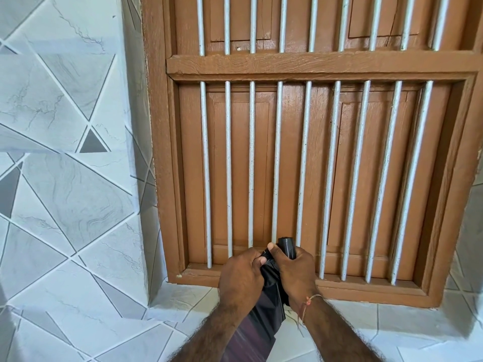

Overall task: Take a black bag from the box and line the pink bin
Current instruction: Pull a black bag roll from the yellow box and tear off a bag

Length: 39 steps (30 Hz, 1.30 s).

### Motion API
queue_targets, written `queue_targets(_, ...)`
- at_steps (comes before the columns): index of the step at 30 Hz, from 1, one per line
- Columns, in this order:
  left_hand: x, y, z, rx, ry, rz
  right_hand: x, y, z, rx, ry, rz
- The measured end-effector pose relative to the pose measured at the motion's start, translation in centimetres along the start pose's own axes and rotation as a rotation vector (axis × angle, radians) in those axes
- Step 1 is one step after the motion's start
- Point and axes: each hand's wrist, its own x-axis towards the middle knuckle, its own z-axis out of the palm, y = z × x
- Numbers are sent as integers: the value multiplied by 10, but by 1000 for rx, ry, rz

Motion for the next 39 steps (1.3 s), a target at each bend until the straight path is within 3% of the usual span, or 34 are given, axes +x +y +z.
queue_targets(11,-5,4,-2,-10,69,-18,-1,-4,8,-11,-8,20)
queue_targets(16,-1,-17,-42,-180,214,-144,27,-22,-48,105,279,224)
queue_targets(19,9,-47,-66,-217,92,-185,42,-26,-77,114,295,228)
queue_targets(25,3,-70,-62,-249,-233,-217,39,-16,-76,215,152,471)
queue_targets(29,-2,-70,-33,244,-407,-56,33,2,-71,566,27,539)
queue_targets(33,3,-54,-1,623,-465,154,27,5,-75,421,-43,462)
queue_targets(39,20,-28,43,866,-653,442,26,14,-96,354,-67,355)
